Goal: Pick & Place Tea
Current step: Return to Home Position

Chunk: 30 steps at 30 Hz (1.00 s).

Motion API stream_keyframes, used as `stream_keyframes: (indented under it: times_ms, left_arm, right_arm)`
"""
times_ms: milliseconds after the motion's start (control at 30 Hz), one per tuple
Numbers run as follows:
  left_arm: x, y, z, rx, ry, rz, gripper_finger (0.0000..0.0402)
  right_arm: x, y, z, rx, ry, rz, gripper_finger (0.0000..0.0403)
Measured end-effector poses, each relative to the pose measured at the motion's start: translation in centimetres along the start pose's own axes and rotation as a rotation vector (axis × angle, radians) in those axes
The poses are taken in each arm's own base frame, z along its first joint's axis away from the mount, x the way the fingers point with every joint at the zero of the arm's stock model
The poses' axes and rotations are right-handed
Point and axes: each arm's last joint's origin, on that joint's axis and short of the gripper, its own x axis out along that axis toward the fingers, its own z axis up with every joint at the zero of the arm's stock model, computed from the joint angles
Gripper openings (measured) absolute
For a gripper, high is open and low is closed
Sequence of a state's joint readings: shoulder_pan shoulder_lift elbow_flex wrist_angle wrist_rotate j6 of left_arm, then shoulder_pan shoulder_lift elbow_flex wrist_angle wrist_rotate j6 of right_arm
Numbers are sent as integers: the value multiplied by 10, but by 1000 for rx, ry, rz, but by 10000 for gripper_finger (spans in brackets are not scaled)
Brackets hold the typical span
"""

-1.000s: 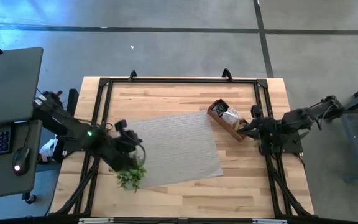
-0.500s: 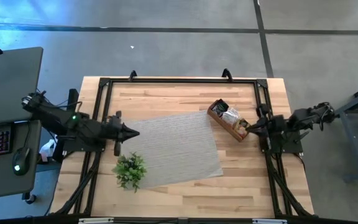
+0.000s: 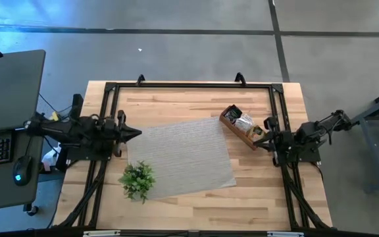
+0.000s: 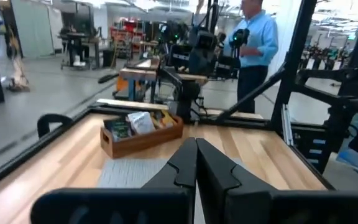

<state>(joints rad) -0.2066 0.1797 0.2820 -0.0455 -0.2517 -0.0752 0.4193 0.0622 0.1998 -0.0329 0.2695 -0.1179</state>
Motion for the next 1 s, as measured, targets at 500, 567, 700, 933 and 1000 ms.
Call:
stream_keyframes:
  times_ms: [500,567,700,933,1000]
  left_arm:
    - [4,21,-30,5,-75,51,1]
    - [5,23,-34,7,-99,68,1]
    - [6,27,-40,22,-124,59,1]
    - [7,32,-50,23,-101,55,1]
    - [7,33,-50,24,-101,66,1]
  right_arm:
    - [-3,-2,0,-35,-12,-22,12]
    - [-3,-2,0,-36,-7,-49,12]
    - [-3,-3,0,-35,-6,-61,12]
    - [1,2,-12,-52,-28,2,12]
    - [2,2,-19,-55,-16,-24,12]
